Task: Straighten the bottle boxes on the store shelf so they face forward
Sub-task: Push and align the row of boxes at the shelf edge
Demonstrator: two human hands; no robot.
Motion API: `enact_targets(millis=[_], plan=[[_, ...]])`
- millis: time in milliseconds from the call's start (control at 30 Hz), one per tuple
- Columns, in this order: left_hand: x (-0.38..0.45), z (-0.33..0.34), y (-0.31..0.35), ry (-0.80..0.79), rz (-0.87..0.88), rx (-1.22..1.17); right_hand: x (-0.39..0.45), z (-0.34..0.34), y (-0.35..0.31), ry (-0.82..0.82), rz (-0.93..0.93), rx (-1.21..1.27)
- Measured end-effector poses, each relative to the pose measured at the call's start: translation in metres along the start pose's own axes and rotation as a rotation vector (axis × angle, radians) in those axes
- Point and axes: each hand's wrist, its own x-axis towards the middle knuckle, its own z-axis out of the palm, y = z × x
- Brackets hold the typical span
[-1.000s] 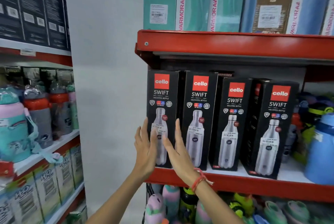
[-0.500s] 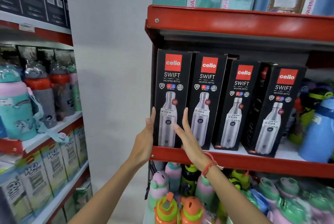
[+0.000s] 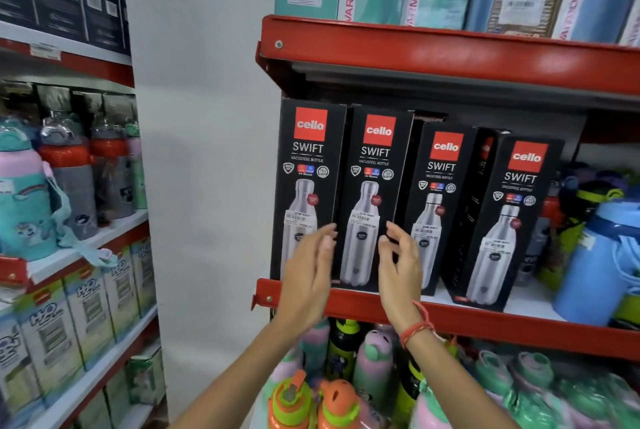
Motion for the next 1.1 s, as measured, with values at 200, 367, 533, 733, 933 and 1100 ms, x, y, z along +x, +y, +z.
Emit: enact_targets(millis=[200, 367, 533, 733, 933, 1100], plan=[[-0.003, 0.049, 0.007, -0.257, -0.319, -0.118, 0.004, -0.011, 0.011, -0.253, 0.178, 0.048], [0.004, 0.053, 0.015, -0.174, -0.373, -0.071, 0.006, -0.017, 0.006, -0.441, 0.239, 0.115], [0.002, 0.038, 0.019, -0.14, -0.382, -0.067, 0.002, -0.037, -0.001, -0.523, 0.227, -0.002], [-0.004, 0.029, 0.011, -0.089, -0.395, -0.119, -0.01, -0.052, -0.007, -0.54, 0.217, 0.014], [-0.005, 0.028, 0.014, -0.092, -0.43, -0.122, -0.013, -0.06, -0.018, -0.556, 0.202, -0.032], [-0.015, 0.039, 0.034, 0.116, -0.127, 0.152, -0.004, -0.066, -0.004, -0.3, 0.155, -0.004]])
